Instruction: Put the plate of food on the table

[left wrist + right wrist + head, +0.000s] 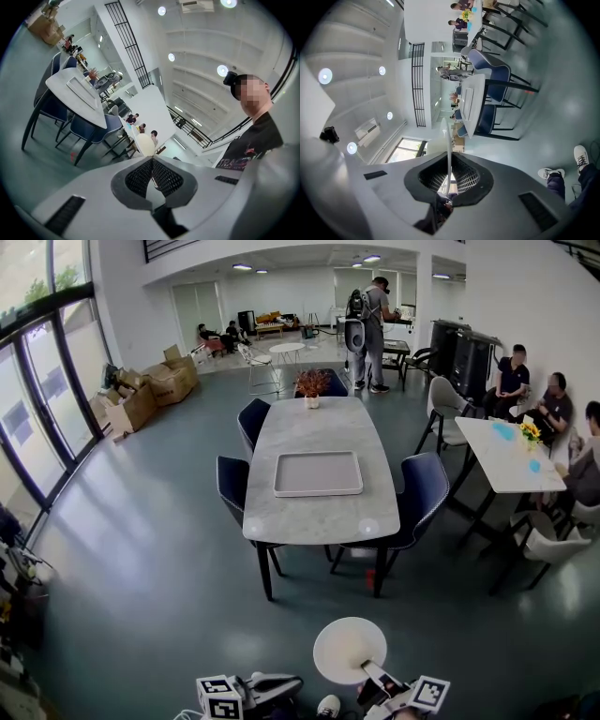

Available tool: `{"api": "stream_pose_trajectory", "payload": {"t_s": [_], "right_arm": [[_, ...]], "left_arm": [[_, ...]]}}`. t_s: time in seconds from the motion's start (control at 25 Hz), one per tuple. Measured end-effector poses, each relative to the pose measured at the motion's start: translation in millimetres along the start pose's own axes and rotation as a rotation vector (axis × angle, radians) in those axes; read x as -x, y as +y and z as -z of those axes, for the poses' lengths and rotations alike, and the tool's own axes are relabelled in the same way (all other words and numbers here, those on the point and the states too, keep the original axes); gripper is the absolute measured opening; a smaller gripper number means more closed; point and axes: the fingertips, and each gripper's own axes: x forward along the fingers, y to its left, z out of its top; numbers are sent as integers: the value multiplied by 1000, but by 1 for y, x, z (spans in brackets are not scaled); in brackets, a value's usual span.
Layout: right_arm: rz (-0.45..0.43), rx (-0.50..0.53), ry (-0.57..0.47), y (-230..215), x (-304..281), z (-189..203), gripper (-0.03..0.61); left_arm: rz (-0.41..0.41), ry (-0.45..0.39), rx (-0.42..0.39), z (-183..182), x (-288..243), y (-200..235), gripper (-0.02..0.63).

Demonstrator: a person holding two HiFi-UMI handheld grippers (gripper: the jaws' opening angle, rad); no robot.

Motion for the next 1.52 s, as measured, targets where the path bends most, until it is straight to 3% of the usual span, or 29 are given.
{"api": "stream_pose_trajectory", "payload": {"t_s": [0.12, 0.32, 0.4, 0.48, 0.52, 0.68, 0.84, 1.32, 1.52], "right_arm": [[14, 19, -1, -5, 4, -6, 26], [39, 48, -16, -3, 6, -15, 26], [5, 48, -29, 4, 5, -20, 26], [27, 146, -27, 1, 9, -31, 26], [32, 182, -29, 1, 11, -35, 26], [-3, 74, -70, 9, 10, -35, 26], [11, 64, -87, 10, 10, -40, 26], [5, 82, -42, 3, -19, -48, 26], [53, 61, -62, 3, -42, -58, 26]], "left_arm": [[2, 33, -43, 7, -7, -1, 6], [-13, 255, -275, 25, -23, -9, 6], [-8, 337, -312, 34, -30, -10, 6], [0, 383, -307, 40, -39, -10, 7], [5, 390, -294, 41, -42, -10, 6], [36, 365, -241, 32, -55, -11, 6], [48, 359, -269, 26, -56, -5, 6], [33, 323, -196, 18, -49, 15, 6], [50, 323, -184, -1, -51, 37, 6]]}}
